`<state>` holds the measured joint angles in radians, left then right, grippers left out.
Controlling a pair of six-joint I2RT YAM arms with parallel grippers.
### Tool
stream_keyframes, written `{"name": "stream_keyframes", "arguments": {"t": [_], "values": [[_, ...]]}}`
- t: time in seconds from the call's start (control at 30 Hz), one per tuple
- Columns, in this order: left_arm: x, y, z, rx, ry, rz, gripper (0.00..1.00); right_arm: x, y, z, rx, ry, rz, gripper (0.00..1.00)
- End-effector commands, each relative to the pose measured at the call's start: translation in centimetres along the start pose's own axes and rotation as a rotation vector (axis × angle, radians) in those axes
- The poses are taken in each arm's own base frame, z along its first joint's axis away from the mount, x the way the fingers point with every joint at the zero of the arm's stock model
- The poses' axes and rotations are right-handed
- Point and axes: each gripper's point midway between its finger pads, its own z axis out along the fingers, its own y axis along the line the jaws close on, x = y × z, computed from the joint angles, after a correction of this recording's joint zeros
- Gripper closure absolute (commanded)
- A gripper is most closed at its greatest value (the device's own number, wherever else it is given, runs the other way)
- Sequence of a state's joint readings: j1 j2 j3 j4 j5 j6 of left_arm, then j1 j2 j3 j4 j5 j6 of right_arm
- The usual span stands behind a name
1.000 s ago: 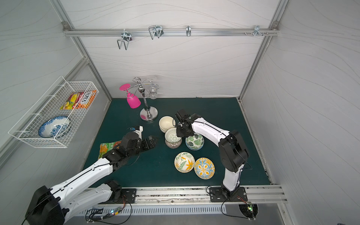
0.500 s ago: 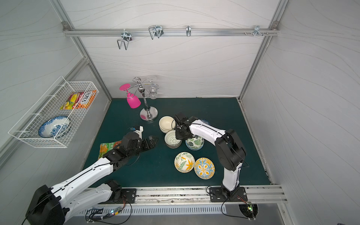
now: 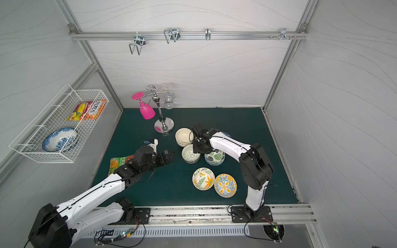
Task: Stack the bowls
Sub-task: Place the bowl on the bowl, then move the bowl to the center of the board.
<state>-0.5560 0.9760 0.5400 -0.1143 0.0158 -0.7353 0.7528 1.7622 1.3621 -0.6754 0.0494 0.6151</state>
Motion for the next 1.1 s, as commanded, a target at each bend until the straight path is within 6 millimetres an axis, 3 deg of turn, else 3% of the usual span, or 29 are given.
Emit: {"name": "stream_keyframes", "arguments": {"t": [0.0, 0.17, 0.2, 0.23, 0.33, 0.43, 0.5, 0.63, 0.8, 1.07], "values": [[-0.8, -1.1, -0.2, 0.039, -0.017, 0.006, 0.0, -1.0, 0.7, -5.5, -0.034, -0.096, 0.007, 0.42], [-0.1, -1.3, -0.4, 0.041, 0.033, 0.0, 0.0, 0.0, -2.0, -10.5, 0.016, -0.198, 0.039, 0.22], [0.0, -1.2, -0.5, 0.039, 0.04, -0.004, 0.0, 0.4, -3.1, -11.1, 0.046, -0.217, 0.054, 0.06], [0.1, -1.2, -0.6, 0.036, 0.043, -0.009, 0.0, 0.9, -4.1, -12.0, 0.064, -0.245, 0.067, 0.02], [0.3, -1.1, -1.3, 0.027, 0.057, -0.023, 0.0, 2.4, -7.7, -14.3, 0.126, -0.314, 0.131, 0.01], [2.0, -1.4, -1.3, 0.034, 0.131, -0.072, 0.0, 4.5, -11.0, -15.9, 0.131, -0.35, 0.221, 0.01], [3.7, -1.7, -1.4, 0.012, 0.161, -0.066, 0.02, 6.3, -12.9, -15.8, 0.122, -0.341, 0.269, 0.01], [7.0, -2.7, -1.7, -0.01, 0.182, -0.041, 0.05, 9.5, -14.1, -14.8, 0.046, -0.275, 0.326, 0.01], [9.4, -3.1, -1.0, -0.035, 0.22, -0.056, 0.08, 13.4, -17.2, -13.0, 0.132, -0.161, 0.42, 0.01], [12.9, -6.9, 0.8, -0.008, 0.308, -0.009, 0.14, 15.0, -17.4, -12.1, 0.102, -0.149, 0.511, 0.01]]}}
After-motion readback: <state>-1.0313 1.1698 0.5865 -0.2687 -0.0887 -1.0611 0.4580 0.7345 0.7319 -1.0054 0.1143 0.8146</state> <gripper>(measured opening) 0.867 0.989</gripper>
